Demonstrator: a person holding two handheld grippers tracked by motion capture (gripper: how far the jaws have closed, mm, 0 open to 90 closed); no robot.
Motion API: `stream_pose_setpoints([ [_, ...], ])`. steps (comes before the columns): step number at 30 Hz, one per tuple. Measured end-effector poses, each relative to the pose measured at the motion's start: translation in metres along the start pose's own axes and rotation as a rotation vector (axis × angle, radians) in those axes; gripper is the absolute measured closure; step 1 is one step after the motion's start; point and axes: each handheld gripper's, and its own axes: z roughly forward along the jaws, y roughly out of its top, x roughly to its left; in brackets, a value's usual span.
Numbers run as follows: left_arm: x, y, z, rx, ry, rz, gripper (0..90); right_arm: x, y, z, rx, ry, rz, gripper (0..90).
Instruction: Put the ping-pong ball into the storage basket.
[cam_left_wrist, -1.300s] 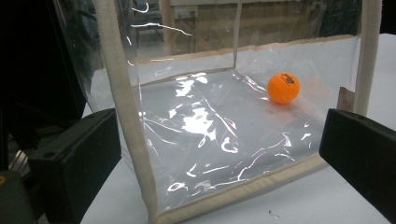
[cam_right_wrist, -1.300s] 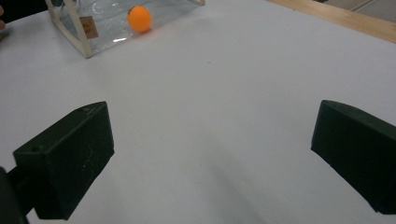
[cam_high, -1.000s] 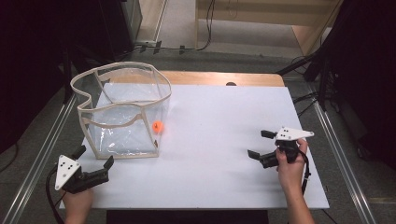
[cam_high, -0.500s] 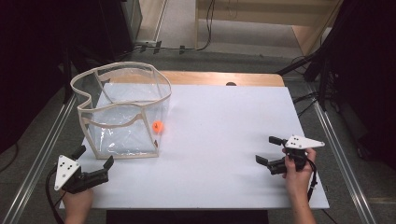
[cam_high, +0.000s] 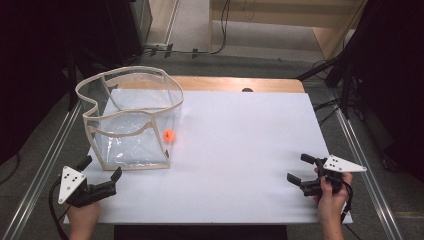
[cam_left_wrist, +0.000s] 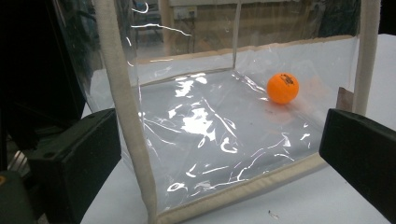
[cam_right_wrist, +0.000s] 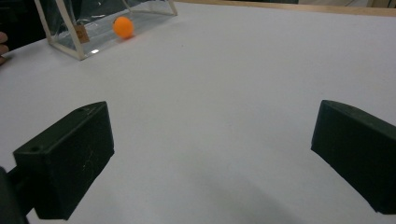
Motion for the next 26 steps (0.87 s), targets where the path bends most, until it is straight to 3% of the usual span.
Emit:
stream_pose_setpoints([
  [10, 0.0, 0.0, 0.0, 0.003, 0.004, 0.0, 0.0, -0.012, -0.007, -0.013, -0.019, -0.045, 0.022, 0.0],
  [14, 0.0, 0.0, 0.001, 0.005, 0.004, 0.002, 0.0, -0.013, -0.006, -0.013, -0.026, -0.037, 0.019, 0.0],
  [18, 0.003, 0.0, 0.0, 0.001, 0.005, -0.023, 0.0, -0.014, -0.006, -0.011, -0.027, -0.03, 0.012, 0.0],
  [26, 0.002, 0.001, 0.001, 0.01, 0.015, -0.012, 0.0, -0.019, -0.007, -0.014, -0.048, -0.027, 0.032, 0.0],
])
